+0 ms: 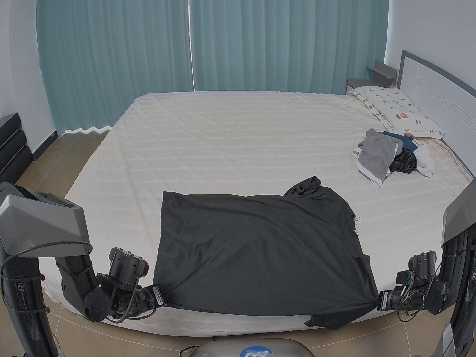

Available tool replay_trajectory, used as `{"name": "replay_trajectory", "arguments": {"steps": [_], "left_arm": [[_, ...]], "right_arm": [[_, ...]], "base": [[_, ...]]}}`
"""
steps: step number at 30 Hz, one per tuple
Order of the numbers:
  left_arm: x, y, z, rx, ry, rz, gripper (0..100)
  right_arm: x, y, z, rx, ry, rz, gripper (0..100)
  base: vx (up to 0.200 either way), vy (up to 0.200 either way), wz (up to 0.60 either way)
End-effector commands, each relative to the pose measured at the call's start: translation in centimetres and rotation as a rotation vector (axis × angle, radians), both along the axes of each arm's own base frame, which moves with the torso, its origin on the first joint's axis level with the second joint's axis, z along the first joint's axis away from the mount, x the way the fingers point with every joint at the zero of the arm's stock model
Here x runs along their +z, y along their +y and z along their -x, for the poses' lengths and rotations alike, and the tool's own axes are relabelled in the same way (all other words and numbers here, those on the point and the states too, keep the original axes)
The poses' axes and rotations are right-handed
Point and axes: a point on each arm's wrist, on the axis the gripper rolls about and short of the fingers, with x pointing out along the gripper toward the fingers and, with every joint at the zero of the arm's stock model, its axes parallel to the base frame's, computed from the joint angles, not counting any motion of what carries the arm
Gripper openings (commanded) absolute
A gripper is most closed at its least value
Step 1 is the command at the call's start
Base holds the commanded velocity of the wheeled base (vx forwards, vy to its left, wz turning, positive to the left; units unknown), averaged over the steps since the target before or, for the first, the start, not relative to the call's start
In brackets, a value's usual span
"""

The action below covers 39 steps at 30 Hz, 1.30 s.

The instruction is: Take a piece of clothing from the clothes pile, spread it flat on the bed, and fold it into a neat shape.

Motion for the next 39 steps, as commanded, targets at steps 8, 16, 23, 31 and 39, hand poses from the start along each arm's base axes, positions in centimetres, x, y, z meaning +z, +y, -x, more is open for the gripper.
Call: {"name": "replay_trajectory", "arguments": {"steps": [8,16,23,31,39], "left_arm": [[-0.1,-0.4,0.3,-0.029,0.013,-0.012,0],[-0.2,-0.5,0.0,-0.028,0.008,-0.009,100],[0.4,-0.3,-0.3,-0.014,-0.021,0.002,100],[2.7,-0.1,-0.8,-0.002,-0.11,0.04,100],[3.3,0.2,-2.3,0.067,-0.149,0.086,100]], "right_arm": [[-0.9,0.0,-0.2,-0.003,0.022,0.001,0],[-1.7,0.0,-0.7,-0.016,0.008,0.014,100],[-0.7,-0.2,-1.2,-0.045,-0.094,0.004,100],[2.8,-1.0,-2.7,-0.135,-0.291,-0.054,100],[3.2,-0.8,-4.4,-0.217,-0.348,-0.16,100]], "base": [[0.0,0.0,0.0],[0.0,0.0,0.0],[0.0,0.0,0.0],[0.0,0.0,0.0],[0.025,0.0,0.0]]}}
